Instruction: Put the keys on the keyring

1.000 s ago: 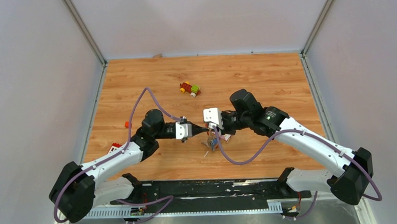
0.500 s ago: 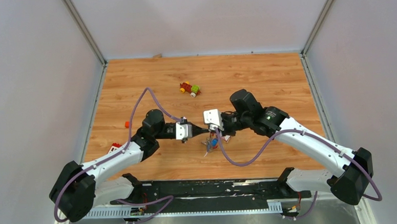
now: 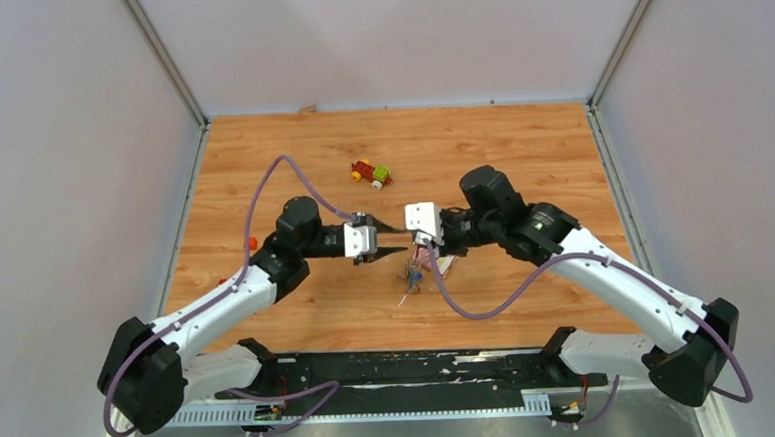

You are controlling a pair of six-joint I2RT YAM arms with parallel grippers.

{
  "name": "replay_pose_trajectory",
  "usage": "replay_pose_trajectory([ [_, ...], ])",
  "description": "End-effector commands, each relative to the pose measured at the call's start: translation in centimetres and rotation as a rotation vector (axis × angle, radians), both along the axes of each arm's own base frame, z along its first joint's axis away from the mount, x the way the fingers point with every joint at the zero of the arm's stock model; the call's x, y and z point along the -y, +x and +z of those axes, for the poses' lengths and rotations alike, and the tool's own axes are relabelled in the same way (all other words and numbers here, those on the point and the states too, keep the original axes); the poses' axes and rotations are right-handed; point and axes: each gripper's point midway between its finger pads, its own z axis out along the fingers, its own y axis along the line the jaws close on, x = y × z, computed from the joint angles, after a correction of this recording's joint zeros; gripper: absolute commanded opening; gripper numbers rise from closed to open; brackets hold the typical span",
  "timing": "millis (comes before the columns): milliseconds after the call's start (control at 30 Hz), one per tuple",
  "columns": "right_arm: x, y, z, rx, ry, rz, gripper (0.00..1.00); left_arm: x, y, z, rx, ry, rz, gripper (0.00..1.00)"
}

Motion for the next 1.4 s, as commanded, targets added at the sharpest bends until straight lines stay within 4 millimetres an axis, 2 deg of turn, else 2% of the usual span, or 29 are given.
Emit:
replay_pose_trajectory([
  [0, 2.2, 1.4, 6.5, 0.113, 0.104, -0.099, 0.0, -0.4, 2.2, 2.6, 0.027, 0.049, 0.063, 0.54],
  [33, 2.9, 1.8, 6.9, 0.122, 0.111, -0.128, 0.0, -0.4, 2.8, 2.9, 0.018, 0.051, 0.079, 0.62],
  [200, 6.7, 3.8, 8.3, 0.143, 0.129, -0.288, 0.0, 0.6, 6.0, 4.6, -0.083, 0.0, 0.188, 0.83],
  [267, 8.5, 4.7, 8.7, 0.143, 0.134, -0.375, 0.0, 1.2, 8.2, 4.8, -0.152, -0.002, 0.261, 0.84],
  [333, 10.4, 5.5, 8.9, 0.143, 0.134, -0.467, 0.0, 2.0, 10.0, 3.8, -0.215, 0.044, 0.304, 0.83],
  [467, 13.8, 6.5, 9.3, 0.131, 0.142, -0.624, 0.0, 4.6, 13.3, 1.0, -0.317, 0.132, 0.322, 0.8],
  [600, 16.9, 6.8, 9.2, 0.129, 0.126, -0.755, 0.0, 8.5, 15.0, -1.9, -0.394, 0.203, 0.295, 0.76],
  [767, 20.5, 7.4, 8.9, 0.122, 0.115, -0.912, 0.0, 12.8, 16.2, -7.1, -0.545, 0.313, 0.283, 0.65],
  [833, 21.8, 7.6, 9.0, 0.12, 0.116, -0.967, 0.0, 14.4, 16.5, -9.8, -0.593, 0.36, 0.278, 0.62],
  [967, 23.9, 7.9, 8.8, 0.09, 0.115, -1.043, 0.0, 17.1, 16.6, -11.8, -0.614, 0.416, 0.266, 0.61],
  [1067, 24.3, 7.7, 8.7, 0.075, 0.118, -1.046, 0.0, 18.3, 16.5, -13.2, -0.632, 0.449, 0.263, 0.58],
  [1100, 25.1, 7.8, 8.7, 0.076, 0.119, -1.071, 0.0, 18.6, 16.3, -13.5, -0.635, 0.458, 0.259, 0.57],
  [1367, 25.5, 7.6, 8.3, 0.061, 0.122, -1.071, 0.0, 19.2, 14.9, -16.2, -0.611, 0.527, 0.256, 0.55],
])
